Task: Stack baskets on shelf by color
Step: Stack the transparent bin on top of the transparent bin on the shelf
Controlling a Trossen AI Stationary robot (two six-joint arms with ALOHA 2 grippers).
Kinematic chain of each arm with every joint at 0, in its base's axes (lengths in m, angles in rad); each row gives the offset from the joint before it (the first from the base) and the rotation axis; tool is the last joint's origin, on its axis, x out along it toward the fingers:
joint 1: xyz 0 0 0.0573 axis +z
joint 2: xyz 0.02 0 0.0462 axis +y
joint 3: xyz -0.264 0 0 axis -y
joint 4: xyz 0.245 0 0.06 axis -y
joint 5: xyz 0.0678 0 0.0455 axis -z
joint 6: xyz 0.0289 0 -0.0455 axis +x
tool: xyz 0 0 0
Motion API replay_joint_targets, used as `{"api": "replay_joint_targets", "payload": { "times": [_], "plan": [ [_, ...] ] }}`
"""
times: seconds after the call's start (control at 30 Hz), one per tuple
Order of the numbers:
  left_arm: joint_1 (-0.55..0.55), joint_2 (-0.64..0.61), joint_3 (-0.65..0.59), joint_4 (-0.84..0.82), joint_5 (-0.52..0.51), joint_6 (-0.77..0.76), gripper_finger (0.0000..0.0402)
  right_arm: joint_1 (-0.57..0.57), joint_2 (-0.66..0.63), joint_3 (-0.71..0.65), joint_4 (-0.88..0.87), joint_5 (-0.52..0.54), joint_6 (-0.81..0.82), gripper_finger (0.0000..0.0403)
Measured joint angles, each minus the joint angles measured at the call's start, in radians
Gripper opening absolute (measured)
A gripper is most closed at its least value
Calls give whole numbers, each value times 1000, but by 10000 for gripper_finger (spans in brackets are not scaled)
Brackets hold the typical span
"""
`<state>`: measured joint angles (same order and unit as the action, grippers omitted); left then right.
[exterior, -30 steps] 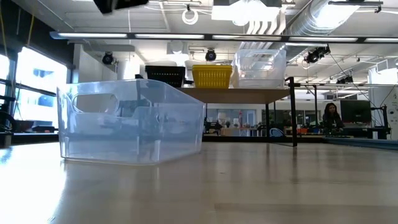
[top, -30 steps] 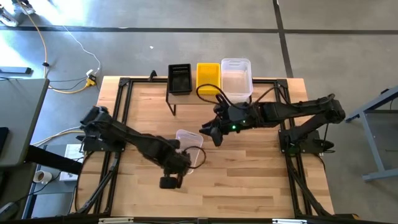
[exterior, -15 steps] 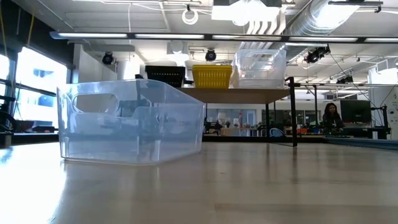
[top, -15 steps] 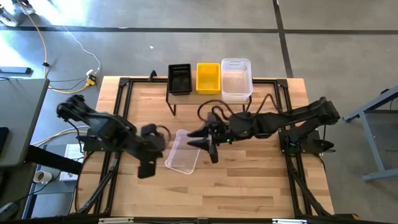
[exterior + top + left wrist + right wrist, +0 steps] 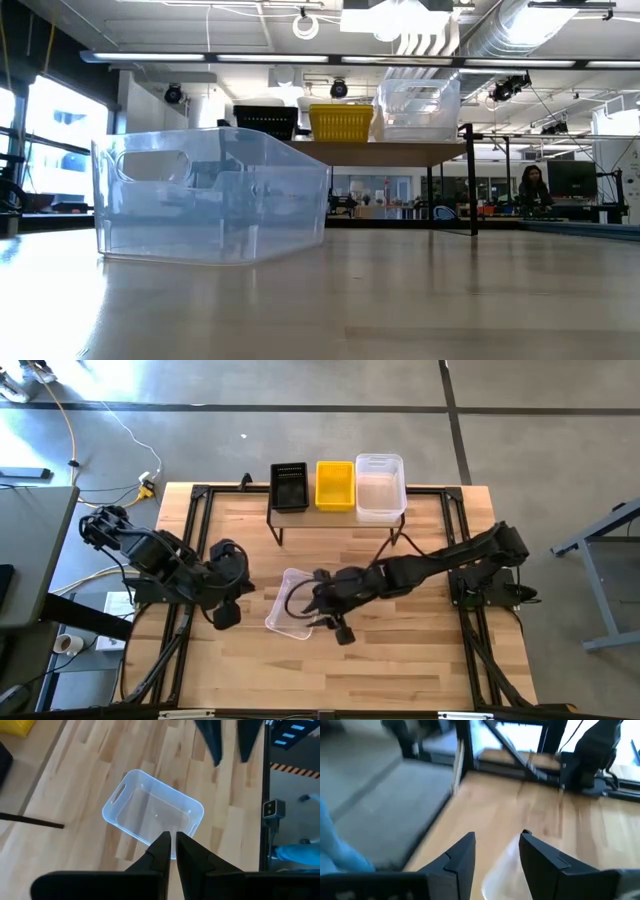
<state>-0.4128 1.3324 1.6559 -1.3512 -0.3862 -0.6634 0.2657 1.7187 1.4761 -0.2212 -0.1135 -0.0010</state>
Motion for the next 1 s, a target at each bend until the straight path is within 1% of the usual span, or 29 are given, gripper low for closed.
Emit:
{"api": "replay_joint_targets", "payload": {
  "times": [0.07, 0.17, 0.4, 0.47, 0.53, 0.6, 0.7, 0.8, 0.87, 0.93, 1.0],
  "plan": [
    [0, 3, 1, -1, -3, 8, 19, 0, 8, 0, -59, 13, -77, 138],
    [0, 7, 0, -7, -11, 8, 19, -3, 27, 0, -105, 42, -142, 138],
    [1, 14, 0, -22, -38, -7, 19, -4, 87, 0, -144, 22, -367, 138],
    [1, 16, 0, -22, -43, -7, 19, -7, 111, 0, -154, 23, -408, 138],
    [1, 16, 0, -22, -48, -19, 19, -10, 134, 0, -180, 27, -415, 138],
    [1, 15, 0, -22, -49, -39, 19, -12, 153, 0, -180, 34, -352, 138],
    [1, 15, 0, -22, -49, -66, 19, -17, 166, 0, -168, 55, -198, 138],
    [1, 16, 0, -24, -49, -67, 19, -17, 166, 0, -170, 124, -36, 138],
    [1, 16, 0, -26, -49, -67, 19, -14, 162, 0, -173, 183, 109, 138],
    [1, 16, 0, -28, -49, -67, 19, -14, 158, 1, -173, 227, 292, 138],
    [1, 16, 0, -35, -50, -67, 19, -14, 158, 3, -191, 235, 480, 138]
  ]
}}
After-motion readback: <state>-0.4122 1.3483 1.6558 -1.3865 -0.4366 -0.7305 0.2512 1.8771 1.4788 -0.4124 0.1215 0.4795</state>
